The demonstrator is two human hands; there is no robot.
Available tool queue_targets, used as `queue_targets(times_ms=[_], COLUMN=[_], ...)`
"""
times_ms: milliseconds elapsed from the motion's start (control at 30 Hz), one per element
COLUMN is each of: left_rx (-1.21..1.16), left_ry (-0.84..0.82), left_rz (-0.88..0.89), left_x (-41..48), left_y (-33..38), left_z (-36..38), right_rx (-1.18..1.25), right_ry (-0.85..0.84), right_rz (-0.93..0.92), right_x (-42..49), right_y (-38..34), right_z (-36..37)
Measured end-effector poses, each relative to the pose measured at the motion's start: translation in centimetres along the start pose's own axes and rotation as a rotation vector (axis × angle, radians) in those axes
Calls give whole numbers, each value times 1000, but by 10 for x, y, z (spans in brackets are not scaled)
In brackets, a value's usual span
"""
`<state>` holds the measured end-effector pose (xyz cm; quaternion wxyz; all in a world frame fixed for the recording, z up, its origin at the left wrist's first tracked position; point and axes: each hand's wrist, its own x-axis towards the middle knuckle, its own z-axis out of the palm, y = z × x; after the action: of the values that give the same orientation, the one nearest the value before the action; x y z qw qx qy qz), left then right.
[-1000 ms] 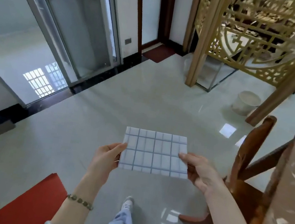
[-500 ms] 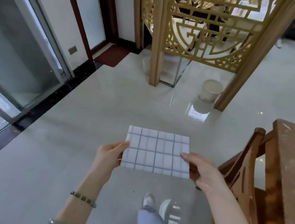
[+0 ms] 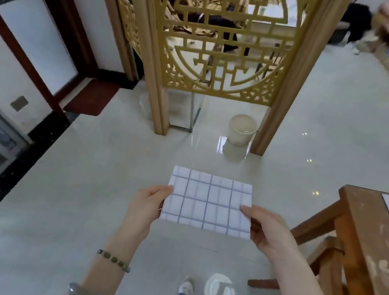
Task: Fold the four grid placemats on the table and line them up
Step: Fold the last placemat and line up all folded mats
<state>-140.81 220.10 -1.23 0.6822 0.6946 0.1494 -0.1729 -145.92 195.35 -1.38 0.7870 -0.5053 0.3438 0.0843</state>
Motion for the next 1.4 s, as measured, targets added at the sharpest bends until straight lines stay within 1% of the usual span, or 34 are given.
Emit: queue_targets(times_ms=[167, 367, 600, 800, 933, 1033, 1167, 1267, 1400], left_rx=[3, 57, 160, 277, 330, 364, 437, 476, 532], left_ry=[-73, -220, -423, -605, -785, -884, -975, -1007, -1078], left_rz=[-10, -32, -67, -42, -76, -113, -163, -174, -156], left_x=[67, 149, 253, 330, 356, 366, 382, 392, 397], left_y=[35, 71, 121, 178, 203, 207, 201, 195, 193], left_z=[42, 107, 196, 278, 333, 369, 422, 466, 529], right_rx=[63, 176, 331, 493, 562, 687, 764, 750, 777], right_ry=[71, 236, 398, 547, 666, 748, 783, 897, 982], right_rz=[-25, -23, -92, -142, -200, -228, -214, -200, -269], right_x=[39, 82, 146, 195, 209, 212, 221, 230, 243], right_y=[-48, -87, -142, -189, -214, -223, -230, -237, -251], right_z=[-6, -29, -51, -61, -70, -83, -109, -131, -175])
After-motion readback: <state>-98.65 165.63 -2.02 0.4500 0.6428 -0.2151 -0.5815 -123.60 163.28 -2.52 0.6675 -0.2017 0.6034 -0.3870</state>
